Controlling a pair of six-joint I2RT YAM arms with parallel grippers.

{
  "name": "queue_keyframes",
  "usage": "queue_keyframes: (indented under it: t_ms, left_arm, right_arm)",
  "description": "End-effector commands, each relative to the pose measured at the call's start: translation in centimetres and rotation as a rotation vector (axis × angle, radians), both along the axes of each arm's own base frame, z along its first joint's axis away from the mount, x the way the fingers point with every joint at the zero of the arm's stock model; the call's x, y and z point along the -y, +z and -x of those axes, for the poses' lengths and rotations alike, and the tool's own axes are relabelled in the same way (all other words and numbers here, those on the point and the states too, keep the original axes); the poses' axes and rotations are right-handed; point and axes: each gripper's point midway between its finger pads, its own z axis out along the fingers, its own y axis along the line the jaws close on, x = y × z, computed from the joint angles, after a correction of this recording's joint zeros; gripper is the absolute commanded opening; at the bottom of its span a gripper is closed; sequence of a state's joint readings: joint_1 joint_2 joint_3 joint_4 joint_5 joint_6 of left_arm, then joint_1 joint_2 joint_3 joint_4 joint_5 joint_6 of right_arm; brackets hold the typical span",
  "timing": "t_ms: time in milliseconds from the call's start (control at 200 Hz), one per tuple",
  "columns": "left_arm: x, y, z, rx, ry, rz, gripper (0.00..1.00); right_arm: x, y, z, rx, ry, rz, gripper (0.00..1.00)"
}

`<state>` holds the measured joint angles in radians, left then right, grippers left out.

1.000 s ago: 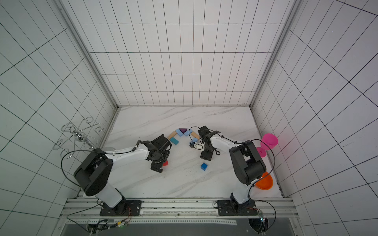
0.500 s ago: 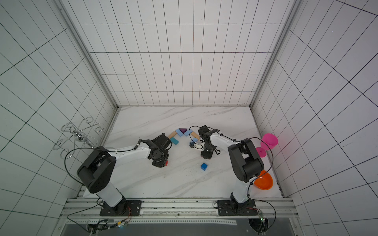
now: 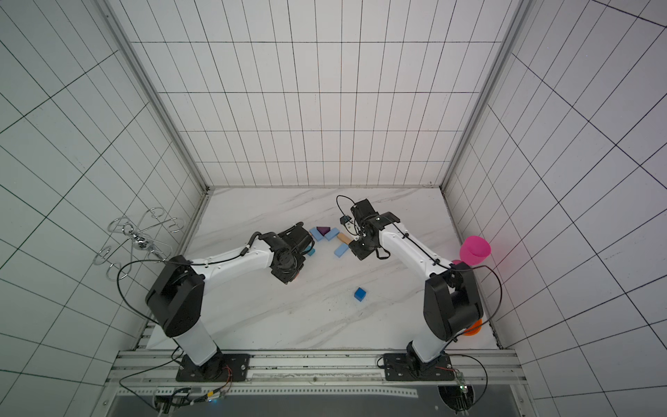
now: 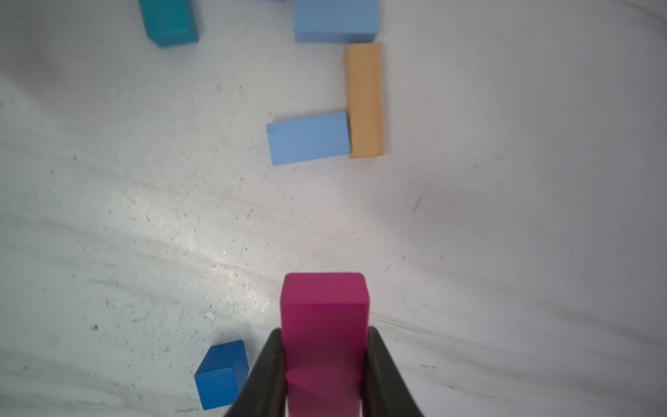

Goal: Assemble a heart with building blocks
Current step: Pick up the building block from the center of the board, then assemble the building block at the center of the board.

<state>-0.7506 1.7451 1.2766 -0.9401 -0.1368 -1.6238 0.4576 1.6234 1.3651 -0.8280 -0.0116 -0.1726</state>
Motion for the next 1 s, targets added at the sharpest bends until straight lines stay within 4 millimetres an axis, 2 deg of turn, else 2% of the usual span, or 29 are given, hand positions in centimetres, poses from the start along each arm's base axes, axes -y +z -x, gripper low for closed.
queue_keyframes:
  t_ms: [0,185,305,450,605,994]
  left_arm:
    - [0.0,-0.2,0.7,-0.032,-0.1,-0.129,0.11]
    - [2.6,-1.3,0.7,-0.06,-0.168,-0.138,0.1]
    - [4.2,-2.5,0.7,-0.085,-0.199,-0.112,0.09]
    - [6.6,-3.7,-0.1,-0.109,-0.249,-0.067,0.09]
    - [8.3,-4.3,-1.2,-0.125,-0.29,-0.063,0.09]
    - [9.5,-5.4,-2.9,-0.141,-0.286,-0.065,0.09]
  right_arm:
    - [2.1,2.7,0.0,-0.007,-0.312,-0.029,0.0]
    - [3.1,2.4,1.5,-0.01,-0.417,-0.065,0.0]
    - [3.4,1.8,2.3,-0.033,-0.418,-0.066,0.0]
    - [4.3,2.0,2.3,-0.008,-0.427,-0.03,0.0]
    - [5.2,2.5,1.9,0.016,-0.438,-0.001,0.0]
    - [5.9,2.4,1.2,0.014,-0.441,0.029,0.0]
